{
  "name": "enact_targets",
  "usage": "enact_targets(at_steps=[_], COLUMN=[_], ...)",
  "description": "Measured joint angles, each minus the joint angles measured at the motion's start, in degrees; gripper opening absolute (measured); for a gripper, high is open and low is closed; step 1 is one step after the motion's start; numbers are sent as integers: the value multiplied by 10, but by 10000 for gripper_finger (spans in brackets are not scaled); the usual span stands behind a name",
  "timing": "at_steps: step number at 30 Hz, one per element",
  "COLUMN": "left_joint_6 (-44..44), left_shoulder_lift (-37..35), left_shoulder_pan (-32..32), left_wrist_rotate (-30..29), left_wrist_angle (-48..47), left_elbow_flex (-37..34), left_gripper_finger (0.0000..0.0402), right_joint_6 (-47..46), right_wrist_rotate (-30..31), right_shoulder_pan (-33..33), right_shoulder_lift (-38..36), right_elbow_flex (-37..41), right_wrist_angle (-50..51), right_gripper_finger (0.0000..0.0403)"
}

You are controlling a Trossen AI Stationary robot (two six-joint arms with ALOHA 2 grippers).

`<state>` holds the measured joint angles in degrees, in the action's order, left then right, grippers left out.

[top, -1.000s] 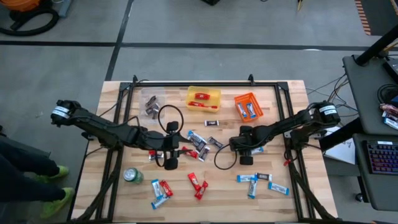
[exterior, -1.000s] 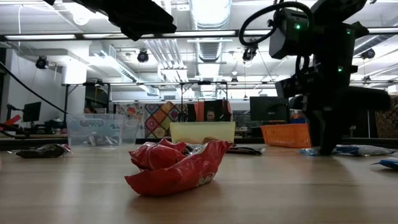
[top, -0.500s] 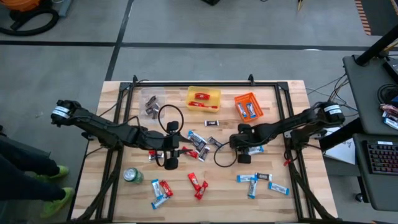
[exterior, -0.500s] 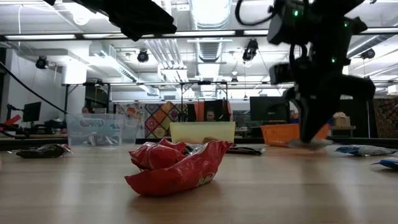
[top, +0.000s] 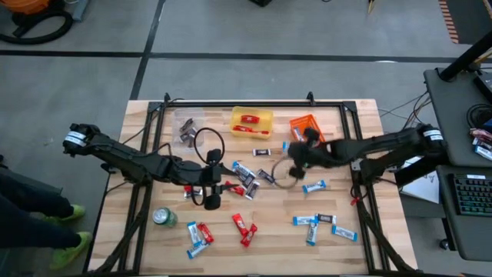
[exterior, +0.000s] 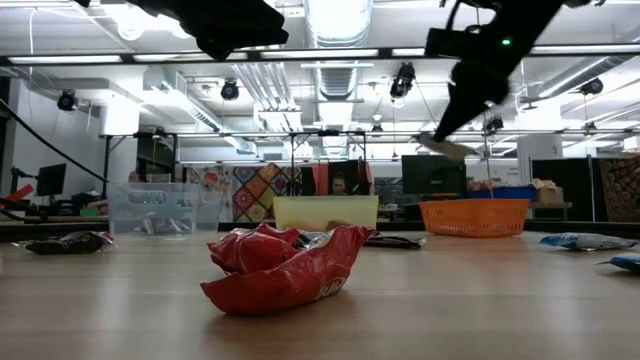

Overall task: Sort candy
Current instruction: Put the white chocolate bar into the orange bin, then put the red chocolate bar into the yellow bin

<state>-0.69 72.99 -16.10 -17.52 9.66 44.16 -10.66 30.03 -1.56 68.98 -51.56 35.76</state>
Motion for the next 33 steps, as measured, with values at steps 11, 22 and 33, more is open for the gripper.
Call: enact_targets(at_steps=[11, 22, 33], left_joint_6=[-1, -9, -19], left_shoulder_lift=[0, 0, 0], left_shoulder_pan=[0, 0, 0], left_wrist_rotate=[0, -1, -1], left_wrist_angle=[14, 9, -12], left_elbow_flex=[0, 0, 0], left_gripper_finger=[139, 139, 139], right_joint_6=[-114, -112, -111], right_wrist_rotate=[-99, -123, -124], right_shoulder_pan=[289, 363, 358], right_shoulder_lift=[16, 107, 93], right_elbow_flex=[-17, 13, 13], right_wrist_angle=[40, -10, -14], right_gripper_finger=[8, 41, 127])
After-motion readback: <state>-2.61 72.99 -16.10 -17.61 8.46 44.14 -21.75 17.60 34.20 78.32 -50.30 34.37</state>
